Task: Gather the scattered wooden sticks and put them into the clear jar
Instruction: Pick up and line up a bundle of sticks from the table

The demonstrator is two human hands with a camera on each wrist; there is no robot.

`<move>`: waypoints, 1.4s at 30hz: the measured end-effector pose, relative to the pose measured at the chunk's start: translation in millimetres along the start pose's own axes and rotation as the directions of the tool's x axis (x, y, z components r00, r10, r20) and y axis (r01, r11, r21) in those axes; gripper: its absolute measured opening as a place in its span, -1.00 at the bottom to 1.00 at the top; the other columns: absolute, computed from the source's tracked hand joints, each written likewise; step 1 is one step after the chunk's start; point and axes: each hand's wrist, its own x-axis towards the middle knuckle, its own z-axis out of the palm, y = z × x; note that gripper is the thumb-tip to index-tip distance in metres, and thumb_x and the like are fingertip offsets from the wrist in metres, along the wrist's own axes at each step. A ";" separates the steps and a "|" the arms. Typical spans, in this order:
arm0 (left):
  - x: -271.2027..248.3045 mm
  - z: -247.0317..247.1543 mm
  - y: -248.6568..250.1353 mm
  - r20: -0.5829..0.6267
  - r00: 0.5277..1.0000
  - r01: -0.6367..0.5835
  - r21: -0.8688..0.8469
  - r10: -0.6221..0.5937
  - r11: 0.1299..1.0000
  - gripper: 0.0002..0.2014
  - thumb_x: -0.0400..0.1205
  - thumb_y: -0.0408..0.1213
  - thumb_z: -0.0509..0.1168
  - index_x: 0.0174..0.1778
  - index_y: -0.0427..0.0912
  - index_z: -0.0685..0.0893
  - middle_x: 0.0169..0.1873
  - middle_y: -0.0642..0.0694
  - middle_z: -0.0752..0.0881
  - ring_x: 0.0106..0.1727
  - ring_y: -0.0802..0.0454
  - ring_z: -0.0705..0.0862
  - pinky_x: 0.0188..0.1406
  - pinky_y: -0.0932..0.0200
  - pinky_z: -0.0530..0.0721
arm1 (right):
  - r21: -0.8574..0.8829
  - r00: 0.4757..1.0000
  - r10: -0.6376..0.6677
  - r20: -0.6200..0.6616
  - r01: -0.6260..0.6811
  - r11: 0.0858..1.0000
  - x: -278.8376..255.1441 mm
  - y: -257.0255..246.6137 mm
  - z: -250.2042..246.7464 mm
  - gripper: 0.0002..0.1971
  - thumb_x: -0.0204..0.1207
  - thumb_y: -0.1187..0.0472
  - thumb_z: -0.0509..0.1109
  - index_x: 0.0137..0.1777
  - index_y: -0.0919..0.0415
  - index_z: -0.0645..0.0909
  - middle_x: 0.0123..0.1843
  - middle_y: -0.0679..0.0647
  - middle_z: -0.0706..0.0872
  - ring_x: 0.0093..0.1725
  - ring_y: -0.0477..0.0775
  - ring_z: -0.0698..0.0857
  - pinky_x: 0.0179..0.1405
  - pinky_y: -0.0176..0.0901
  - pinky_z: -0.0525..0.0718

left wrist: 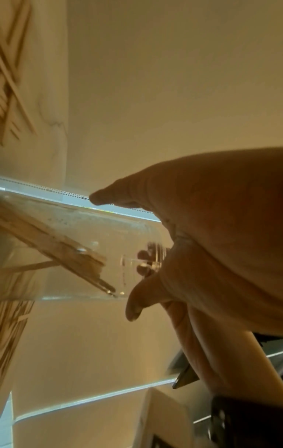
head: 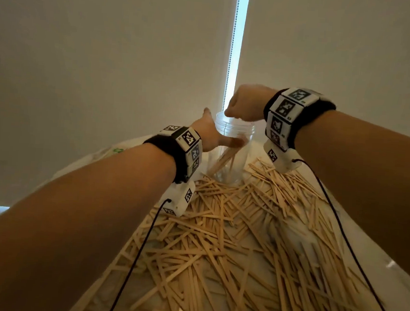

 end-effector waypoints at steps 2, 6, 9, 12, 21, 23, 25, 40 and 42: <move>-18.4 -4.9 -0.7 0.015 1.000 0.017 0.104 -0.019 0.994 0.20 0.38 0.22 0.55 0.73 -0.27 0.01 0.62 -0.18 0.38 0.56 -0.14 0.43 0.29 0.13 0.43 | 0.099 0.995 -0.017 -0.103 0.027 0.995 -27.1 3.0 -10.1 -0.62 0.70 0.01 0.26 0.27 0.23 0.75 0.26 0.11 0.75 0.24 0.18 0.70 0.24 -0.01 0.66; -67.8 -15.0 -12.8 0.089 0.996 -0.013 0.293 -0.013 0.956 -0.23 0.47 0.21 0.48 0.48 -0.24 0.59 0.37 -0.14 0.67 0.29 -0.06 0.64 0.24 0.11 0.52 | 0.236 0.998 0.001 -0.068 0.015 0.972 -95.2 -1.9 -9.9 -0.65 0.70 0.01 0.28 0.10 0.23 0.80 0.02 0.09 0.83 0.09 0.12 0.75 0.09 -0.07 0.67; -113.4 -20.0 -36.1 0.129 0.990 0.017 0.302 -0.058 0.953 -0.51 0.51 0.19 0.46 0.13 -0.15 0.78 0.00 -0.04 0.82 -0.04 0.04 0.74 0.09 0.11 0.68 | 0.216 0.992 -0.032 0.120 0.006 0.976 -149.8 -17.1 14.0 -0.58 0.70 -0.08 0.29 0.09 0.29 0.75 -0.16 0.05 0.83 -0.12 0.02 0.80 -0.01 -0.06 0.77; -161.0 -25.9 -54.4 0.178 0.981 0.027 0.294 -0.082 0.955 -0.60 0.53 0.20 0.43 -0.07 -0.10 0.77 -0.18 -0.02 0.83 -0.14 0.04 0.80 0.05 -0.02 0.78 | 0.164 0.944 -0.048 0.327 -0.006 0.986 -198.4 -30.1 45.6 -0.50 0.65 -0.23 0.30 0.05 0.24 0.75 -0.19 0.01 0.83 -0.16 -0.03 0.80 -0.04 -0.14 0.75; -285.0 7.8 -54.9 0.306 0.899 0.007 0.705 -0.313 0.709 -0.24 0.56 0.52 -0.01 -0.43 -0.15 0.63 -0.53 -0.02 0.66 -0.49 0.05 0.60 -0.19 0.13 0.68 | -0.145 0.848 0.178 0.499 -0.120 0.982 -290.6 -20.2 58.6 -0.26 0.58 -0.50 0.00 -0.25 0.19 0.61 -0.28 0.01 0.64 -0.16 0.01 0.68 0.11 -0.08 0.66; -288.0 18.8 -48.0 0.265 0.916 0.020 0.721 -0.302 0.693 -0.24 0.59 0.50 -0.06 -0.47 -0.15 0.56 -0.55 -0.05 0.58 -0.47 0.02 0.57 -0.15 0.09 0.69 | -0.230 0.803 0.225 0.551 -0.113 0.967 -298.8 -23.3 63.1 -0.14 0.55 -0.55 -0.04 0.05 0.26 0.72 -0.04 0.08 0.73 0.11 0.09 0.73 0.23 -0.06 0.66; -280.7 27.3 -40.8 0.257 0.924 -0.002 0.744 -0.284 0.668 -0.24 0.59 0.50 -0.11 -0.44 -0.16 0.52 -0.54 -0.07 0.50 -0.48 0.02 0.51 -0.25 0.10 0.62 | -0.193 0.788 0.217 0.576 -0.127 0.973 -301.4 -28.7 69.9 -0.10 0.52 -0.57 -0.01 0.19 0.27 0.72 0.13 0.13 0.75 0.21 0.13 0.71 0.25 -0.05 0.64; -256.0 40.7 -16.7 0.247 0.920 0.049 0.698 -0.304 0.715 -0.71 0.66 -0.10 0.39 -0.27 -0.21 0.58 -0.43 -0.05 0.50 -0.45 0.08 0.46 -0.52 0.26 0.44 | -0.002 0.866 0.055 0.497 -0.062 0.998 -296.8 -50.5 66.1 -0.44 0.53 -0.31 0.40 -0.34 0.23 0.58 -0.40 0.04 0.62 -0.25 0.06 0.65 -0.33 -0.19 0.58; -254.5 38.1 -17.8 0.251 0.910 0.084 0.667 -0.330 0.740 -0.72 0.65 -0.15 0.40 -0.30 -0.20 0.56 -0.46 -0.05 0.47 -0.47 0.08 0.43 -0.50 0.24 0.42 | 0.027 0.863 0.028 0.504 -0.048 0.998 -296.2 -50.5 64.5 -0.54 0.56 -0.17 0.45 -0.11 0.30 0.74 -0.29 0.08 0.68 -0.21 0.06 0.65 -0.22 -0.15 0.65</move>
